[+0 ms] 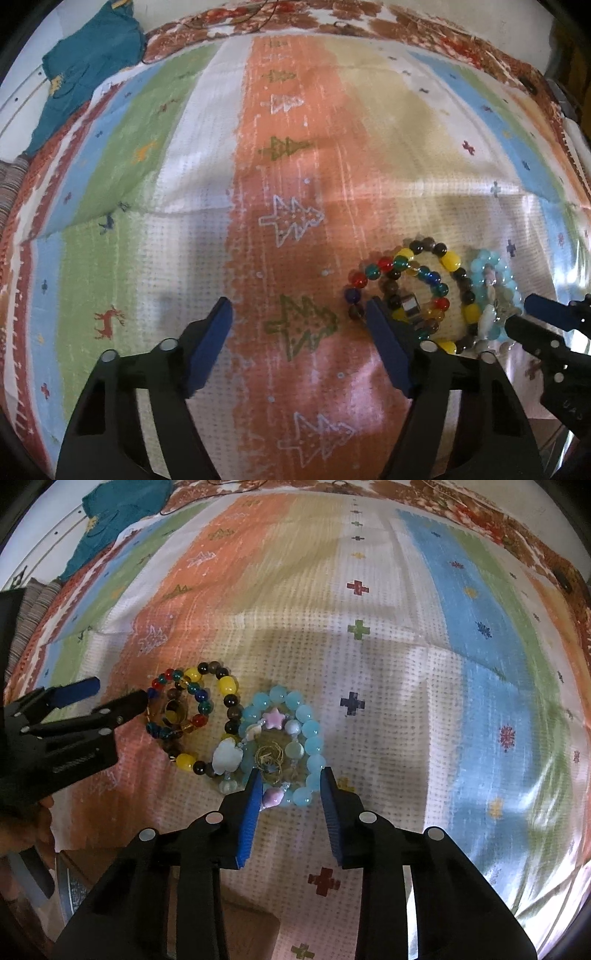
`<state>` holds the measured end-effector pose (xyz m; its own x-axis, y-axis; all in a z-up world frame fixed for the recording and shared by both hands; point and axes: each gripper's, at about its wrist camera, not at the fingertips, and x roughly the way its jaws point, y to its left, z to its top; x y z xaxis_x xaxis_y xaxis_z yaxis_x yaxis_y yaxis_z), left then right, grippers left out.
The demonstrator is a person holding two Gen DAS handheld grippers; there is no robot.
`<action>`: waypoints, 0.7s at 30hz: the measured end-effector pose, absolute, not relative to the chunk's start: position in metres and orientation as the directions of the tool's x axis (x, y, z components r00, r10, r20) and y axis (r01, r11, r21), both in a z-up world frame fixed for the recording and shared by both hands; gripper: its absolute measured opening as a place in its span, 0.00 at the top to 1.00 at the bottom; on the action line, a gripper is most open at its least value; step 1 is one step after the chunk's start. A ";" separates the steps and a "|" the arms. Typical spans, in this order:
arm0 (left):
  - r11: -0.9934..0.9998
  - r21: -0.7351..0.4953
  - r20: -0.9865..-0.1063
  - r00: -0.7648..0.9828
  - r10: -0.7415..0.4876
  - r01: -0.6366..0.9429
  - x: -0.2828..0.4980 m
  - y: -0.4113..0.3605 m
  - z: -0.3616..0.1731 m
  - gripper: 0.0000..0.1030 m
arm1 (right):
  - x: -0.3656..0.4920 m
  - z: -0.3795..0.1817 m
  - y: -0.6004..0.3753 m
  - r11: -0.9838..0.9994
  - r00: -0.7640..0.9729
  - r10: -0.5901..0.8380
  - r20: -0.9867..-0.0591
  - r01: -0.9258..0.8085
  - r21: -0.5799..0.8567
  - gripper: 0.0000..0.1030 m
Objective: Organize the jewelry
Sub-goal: 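Grasp the multicolour bead bracelet with left gripper while right gripper grasps the clear crystal bracelet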
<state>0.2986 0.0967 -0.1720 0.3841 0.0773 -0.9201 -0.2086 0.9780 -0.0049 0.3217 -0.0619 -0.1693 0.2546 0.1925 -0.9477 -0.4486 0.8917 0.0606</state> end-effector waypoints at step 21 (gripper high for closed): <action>0.990 0.006 -0.917 0.395 0.060 -0.138 0.305 0.080 -0.178 0.91 | 0.322 -0.169 -0.060 0.874 0.281 0.180 -0.943 -0.485 0.022 0.90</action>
<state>0.3052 0.0800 -0.1778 0.3946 0.0604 -0.9169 -0.1383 0.9904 0.0057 0.3220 -0.0598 -0.1693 0.2810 0.1800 -0.9427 -0.4850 0.8742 0.0224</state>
